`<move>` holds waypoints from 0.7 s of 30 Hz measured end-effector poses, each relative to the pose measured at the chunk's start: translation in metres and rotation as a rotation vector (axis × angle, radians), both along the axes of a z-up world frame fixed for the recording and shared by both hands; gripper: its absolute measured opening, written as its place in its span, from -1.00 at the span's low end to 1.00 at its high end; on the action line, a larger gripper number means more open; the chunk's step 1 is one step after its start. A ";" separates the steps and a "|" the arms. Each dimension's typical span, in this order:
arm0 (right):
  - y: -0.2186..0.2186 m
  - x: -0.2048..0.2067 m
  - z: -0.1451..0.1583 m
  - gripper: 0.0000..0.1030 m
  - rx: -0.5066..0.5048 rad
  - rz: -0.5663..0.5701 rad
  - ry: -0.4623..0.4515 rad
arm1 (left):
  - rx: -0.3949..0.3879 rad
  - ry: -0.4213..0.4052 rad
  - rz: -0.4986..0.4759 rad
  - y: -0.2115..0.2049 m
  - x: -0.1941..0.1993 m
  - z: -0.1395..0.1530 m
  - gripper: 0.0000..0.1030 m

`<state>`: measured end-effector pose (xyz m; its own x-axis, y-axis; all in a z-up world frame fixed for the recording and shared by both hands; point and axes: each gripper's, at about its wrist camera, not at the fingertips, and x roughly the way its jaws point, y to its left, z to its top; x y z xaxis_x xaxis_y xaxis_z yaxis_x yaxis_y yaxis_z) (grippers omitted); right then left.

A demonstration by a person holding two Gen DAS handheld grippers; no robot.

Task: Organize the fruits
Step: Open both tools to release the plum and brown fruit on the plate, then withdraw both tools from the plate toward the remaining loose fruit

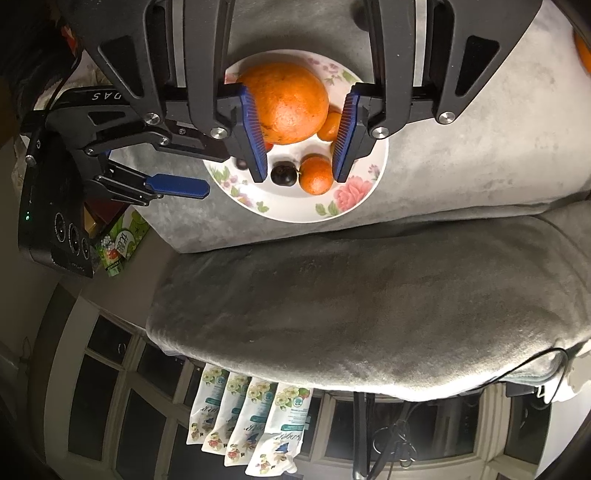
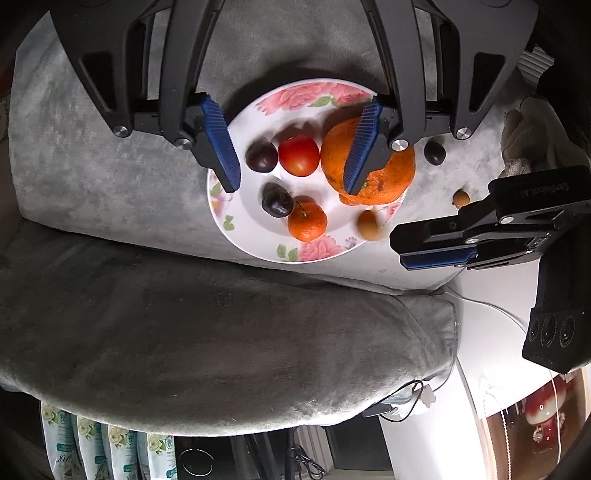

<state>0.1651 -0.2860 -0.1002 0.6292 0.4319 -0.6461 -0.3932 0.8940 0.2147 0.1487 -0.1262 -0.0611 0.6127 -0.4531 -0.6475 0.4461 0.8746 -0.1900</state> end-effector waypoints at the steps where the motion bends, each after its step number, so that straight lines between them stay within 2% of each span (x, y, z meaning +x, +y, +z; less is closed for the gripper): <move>1: 0.000 0.000 0.000 0.19 -0.004 0.000 -0.001 | 0.001 -0.002 0.000 -0.001 0.000 0.000 -0.04; 3: 0.001 0.000 0.001 0.24 -0.010 0.001 -0.002 | 0.001 -0.008 -0.005 -0.001 -0.001 0.002 0.07; 6: 0.001 -0.001 0.002 0.38 -0.016 -0.001 -0.009 | 0.002 -0.018 0.000 0.000 -0.002 0.004 0.08; 9: 0.002 -0.002 0.003 0.47 -0.025 -0.003 -0.014 | 0.002 -0.025 0.011 0.001 -0.003 0.007 0.32; 11: 0.002 -0.003 0.005 0.58 -0.031 -0.003 -0.022 | -0.003 -0.031 0.021 0.003 -0.004 0.009 0.34; 13: 0.002 -0.005 0.006 0.71 -0.036 -0.005 -0.033 | -0.007 -0.032 0.031 0.005 -0.004 0.011 0.51; 18: 0.004 -0.011 0.013 0.94 -0.069 -0.020 -0.077 | -0.006 -0.037 0.041 0.006 -0.006 0.014 0.54; 21: 0.006 -0.015 0.016 0.99 -0.096 -0.038 -0.104 | -0.006 -0.041 0.043 0.006 -0.008 0.017 0.54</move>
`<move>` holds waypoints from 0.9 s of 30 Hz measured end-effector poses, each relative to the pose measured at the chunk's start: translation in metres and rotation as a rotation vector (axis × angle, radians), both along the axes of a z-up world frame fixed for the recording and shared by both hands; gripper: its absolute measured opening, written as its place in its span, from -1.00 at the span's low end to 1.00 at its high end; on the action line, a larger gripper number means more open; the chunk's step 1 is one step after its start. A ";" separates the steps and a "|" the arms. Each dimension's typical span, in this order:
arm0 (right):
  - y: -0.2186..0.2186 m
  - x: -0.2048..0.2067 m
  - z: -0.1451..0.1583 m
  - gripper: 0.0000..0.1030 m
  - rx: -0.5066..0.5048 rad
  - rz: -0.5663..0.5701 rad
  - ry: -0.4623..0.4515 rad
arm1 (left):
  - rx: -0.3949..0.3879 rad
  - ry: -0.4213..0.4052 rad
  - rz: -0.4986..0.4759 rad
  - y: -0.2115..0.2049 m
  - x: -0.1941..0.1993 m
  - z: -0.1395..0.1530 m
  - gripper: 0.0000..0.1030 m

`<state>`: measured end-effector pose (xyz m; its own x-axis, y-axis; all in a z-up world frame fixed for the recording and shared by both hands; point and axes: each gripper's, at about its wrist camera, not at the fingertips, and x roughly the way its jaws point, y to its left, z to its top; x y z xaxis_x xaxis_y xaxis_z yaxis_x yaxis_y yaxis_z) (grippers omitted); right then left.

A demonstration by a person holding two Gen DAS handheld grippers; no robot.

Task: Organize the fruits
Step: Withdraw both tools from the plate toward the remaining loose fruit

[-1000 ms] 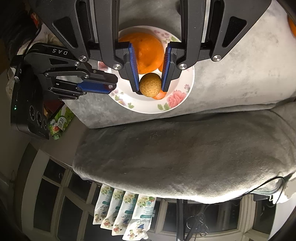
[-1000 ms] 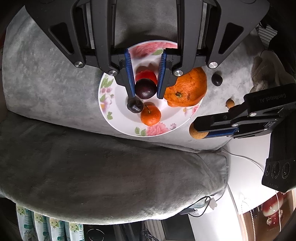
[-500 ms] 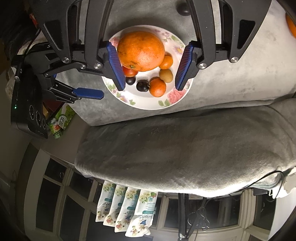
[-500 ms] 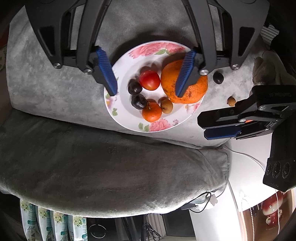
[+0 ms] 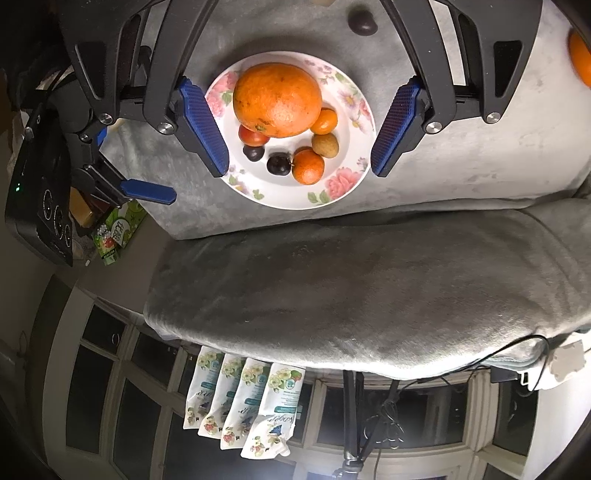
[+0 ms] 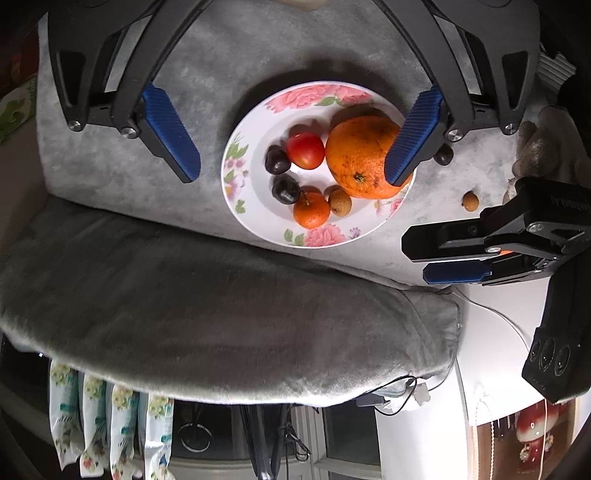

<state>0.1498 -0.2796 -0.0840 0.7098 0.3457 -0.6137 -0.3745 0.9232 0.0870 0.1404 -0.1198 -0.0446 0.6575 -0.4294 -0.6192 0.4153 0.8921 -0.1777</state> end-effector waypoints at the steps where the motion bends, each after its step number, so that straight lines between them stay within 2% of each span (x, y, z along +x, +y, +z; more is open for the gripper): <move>1: 0.001 -0.001 0.001 1.00 -0.008 -0.006 -0.006 | 0.001 -0.003 0.000 0.000 -0.001 0.001 0.54; 6: 0.003 -0.008 0.005 1.00 -0.053 -0.037 -0.030 | 0.002 -0.017 0.001 0.003 -0.007 0.006 0.54; 16: 0.010 -0.023 0.013 1.00 -0.066 -0.041 -0.042 | -0.010 -0.026 0.012 0.015 -0.013 0.011 0.54; 27: 0.029 -0.038 0.026 1.00 -0.021 -0.029 -0.055 | -0.013 -0.042 0.068 0.050 -0.020 0.017 0.54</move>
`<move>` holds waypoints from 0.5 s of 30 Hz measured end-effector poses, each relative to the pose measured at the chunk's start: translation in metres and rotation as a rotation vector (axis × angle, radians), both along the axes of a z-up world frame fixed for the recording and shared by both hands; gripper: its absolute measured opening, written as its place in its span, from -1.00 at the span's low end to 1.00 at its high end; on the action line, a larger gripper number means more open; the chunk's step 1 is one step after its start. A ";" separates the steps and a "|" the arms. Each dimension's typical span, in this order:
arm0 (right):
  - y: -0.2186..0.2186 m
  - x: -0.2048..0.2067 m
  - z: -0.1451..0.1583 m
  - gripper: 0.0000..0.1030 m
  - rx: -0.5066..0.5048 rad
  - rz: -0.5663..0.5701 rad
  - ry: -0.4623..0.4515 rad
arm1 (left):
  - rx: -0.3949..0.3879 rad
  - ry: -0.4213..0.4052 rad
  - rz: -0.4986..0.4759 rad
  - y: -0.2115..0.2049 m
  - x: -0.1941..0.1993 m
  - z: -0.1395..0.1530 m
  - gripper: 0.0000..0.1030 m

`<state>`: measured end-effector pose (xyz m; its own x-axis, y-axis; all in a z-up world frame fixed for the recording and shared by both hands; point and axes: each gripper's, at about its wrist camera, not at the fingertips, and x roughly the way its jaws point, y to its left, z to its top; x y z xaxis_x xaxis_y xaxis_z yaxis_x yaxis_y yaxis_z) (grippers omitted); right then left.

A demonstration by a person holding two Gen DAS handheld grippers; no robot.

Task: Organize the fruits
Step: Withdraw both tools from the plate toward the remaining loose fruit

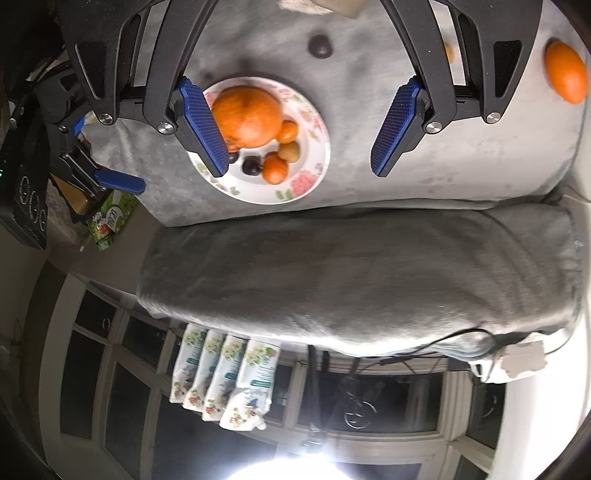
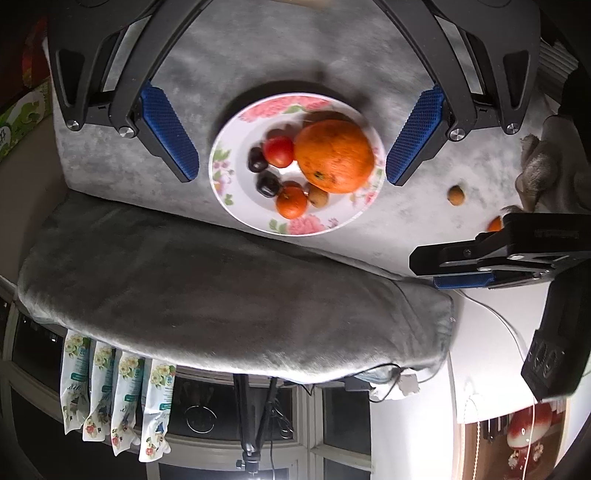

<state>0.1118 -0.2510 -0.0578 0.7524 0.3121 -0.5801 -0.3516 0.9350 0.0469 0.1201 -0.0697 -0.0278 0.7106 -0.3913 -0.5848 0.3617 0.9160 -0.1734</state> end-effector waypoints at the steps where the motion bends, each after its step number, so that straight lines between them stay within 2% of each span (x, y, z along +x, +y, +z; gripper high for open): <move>1: 0.003 -0.001 0.001 1.00 0.008 0.009 0.002 | -0.001 -0.001 0.011 0.006 -0.001 0.000 0.54; 11: 0.043 -0.016 -0.004 0.99 0.029 0.116 0.026 | 0.011 0.028 0.128 0.062 -0.008 -0.015 0.54; 15: 0.062 -0.019 -0.013 0.77 0.033 0.168 0.059 | -0.002 0.056 0.169 0.083 -0.009 -0.025 0.54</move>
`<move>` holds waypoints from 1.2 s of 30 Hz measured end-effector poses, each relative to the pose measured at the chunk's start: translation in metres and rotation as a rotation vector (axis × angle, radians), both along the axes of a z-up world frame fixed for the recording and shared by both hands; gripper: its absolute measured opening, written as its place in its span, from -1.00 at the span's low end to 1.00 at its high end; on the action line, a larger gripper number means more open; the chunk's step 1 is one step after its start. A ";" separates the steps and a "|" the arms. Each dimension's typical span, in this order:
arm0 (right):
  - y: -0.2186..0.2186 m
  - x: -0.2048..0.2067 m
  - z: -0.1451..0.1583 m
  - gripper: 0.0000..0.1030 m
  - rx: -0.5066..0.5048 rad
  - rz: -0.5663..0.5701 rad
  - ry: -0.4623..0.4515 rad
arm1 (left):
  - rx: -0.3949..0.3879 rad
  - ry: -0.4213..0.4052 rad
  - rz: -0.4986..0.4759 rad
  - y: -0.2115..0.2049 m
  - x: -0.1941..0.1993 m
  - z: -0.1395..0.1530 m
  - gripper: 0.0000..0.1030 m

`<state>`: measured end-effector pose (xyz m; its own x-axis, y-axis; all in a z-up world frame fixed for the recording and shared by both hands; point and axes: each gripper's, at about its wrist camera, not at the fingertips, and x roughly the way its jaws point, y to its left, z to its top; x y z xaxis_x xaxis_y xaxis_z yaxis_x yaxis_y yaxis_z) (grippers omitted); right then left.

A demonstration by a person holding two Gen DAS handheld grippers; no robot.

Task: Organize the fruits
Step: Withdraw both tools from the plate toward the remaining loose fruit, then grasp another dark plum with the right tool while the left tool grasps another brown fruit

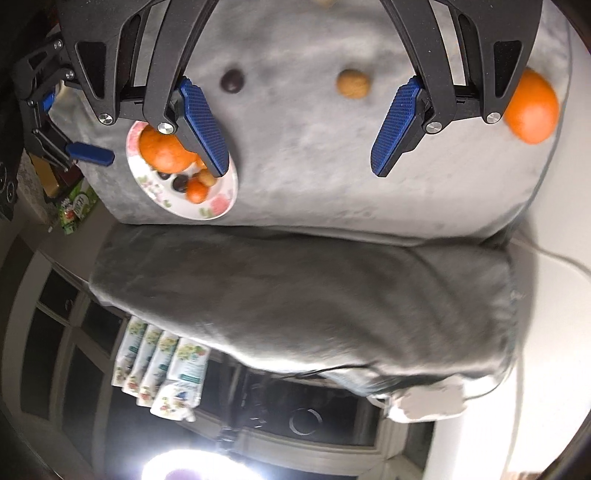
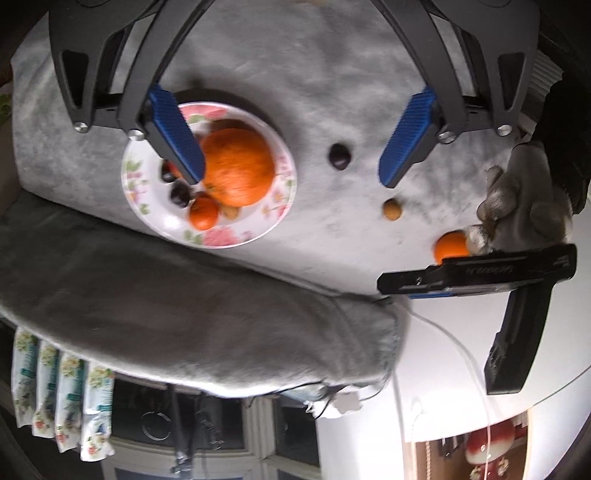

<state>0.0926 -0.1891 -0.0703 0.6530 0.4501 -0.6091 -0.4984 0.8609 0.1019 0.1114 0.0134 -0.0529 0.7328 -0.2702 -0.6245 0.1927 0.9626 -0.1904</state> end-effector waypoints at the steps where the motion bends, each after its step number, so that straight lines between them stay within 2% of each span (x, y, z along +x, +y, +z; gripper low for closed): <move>1: 0.003 0.000 -0.002 0.72 0.000 0.009 0.007 | -0.003 0.005 0.007 0.004 0.000 -0.002 0.54; 3: 0.010 0.001 -0.008 0.69 0.001 0.028 0.026 | -0.007 0.018 0.022 0.012 -0.002 -0.008 0.54; 8: 0.027 0.001 -0.021 0.46 -0.013 0.063 0.072 | -0.005 0.045 0.034 0.023 -0.007 -0.022 0.53; 14: 0.042 0.008 -0.036 0.19 -0.028 0.082 0.124 | -0.010 0.097 0.034 0.030 -0.012 -0.041 0.27; 16: 0.047 0.011 -0.041 0.04 -0.035 0.088 0.140 | -0.009 0.115 0.034 0.031 -0.013 -0.048 0.21; 18: 0.052 0.014 -0.046 -0.01 -0.043 0.095 0.153 | -0.009 0.130 0.031 0.032 -0.013 -0.052 0.10; 22: 0.060 0.018 -0.055 -0.14 -0.057 0.104 0.171 | 0.000 0.155 0.025 0.032 -0.011 -0.061 0.01; 36: 0.069 0.029 -0.068 -0.28 -0.097 0.084 0.206 | 0.025 0.202 0.011 0.030 0.000 -0.079 -0.15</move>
